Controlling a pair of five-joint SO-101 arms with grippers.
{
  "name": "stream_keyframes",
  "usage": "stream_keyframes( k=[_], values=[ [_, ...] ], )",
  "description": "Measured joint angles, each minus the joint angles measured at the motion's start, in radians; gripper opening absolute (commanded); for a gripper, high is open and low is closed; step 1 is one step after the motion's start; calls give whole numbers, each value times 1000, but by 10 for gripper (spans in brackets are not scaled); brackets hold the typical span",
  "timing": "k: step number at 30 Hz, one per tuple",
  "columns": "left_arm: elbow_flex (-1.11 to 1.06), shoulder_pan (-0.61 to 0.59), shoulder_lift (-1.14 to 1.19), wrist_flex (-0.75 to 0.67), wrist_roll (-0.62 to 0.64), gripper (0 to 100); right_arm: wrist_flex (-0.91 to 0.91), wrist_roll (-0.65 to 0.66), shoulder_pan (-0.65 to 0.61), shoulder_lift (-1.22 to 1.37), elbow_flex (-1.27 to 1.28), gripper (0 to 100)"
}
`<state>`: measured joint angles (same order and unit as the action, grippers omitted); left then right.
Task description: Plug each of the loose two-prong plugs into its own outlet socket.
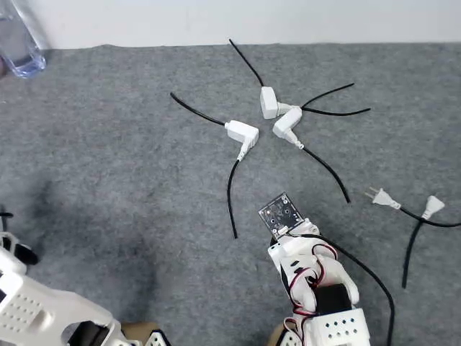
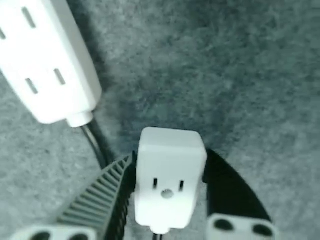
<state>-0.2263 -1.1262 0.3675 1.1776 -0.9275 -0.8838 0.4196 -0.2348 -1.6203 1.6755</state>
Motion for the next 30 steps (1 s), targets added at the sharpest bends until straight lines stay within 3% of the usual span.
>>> stream_keyframes(
  k=[9, 12, 20, 30],
  values=[
    [12, 20, -3, 72, -3, 12, 0, 0, 0, 0, 0, 9],
    [21, 31, -38, 176, -37, 12, 0, 0, 0, 0, 0, 9],
    [23, 95, -377, 359, -60, 12, 0, 0, 0, 0, 0, 9],
    [23, 307, -727, 396, -64, 12, 0, 0, 0, 0, 0, 9]
  ],
)
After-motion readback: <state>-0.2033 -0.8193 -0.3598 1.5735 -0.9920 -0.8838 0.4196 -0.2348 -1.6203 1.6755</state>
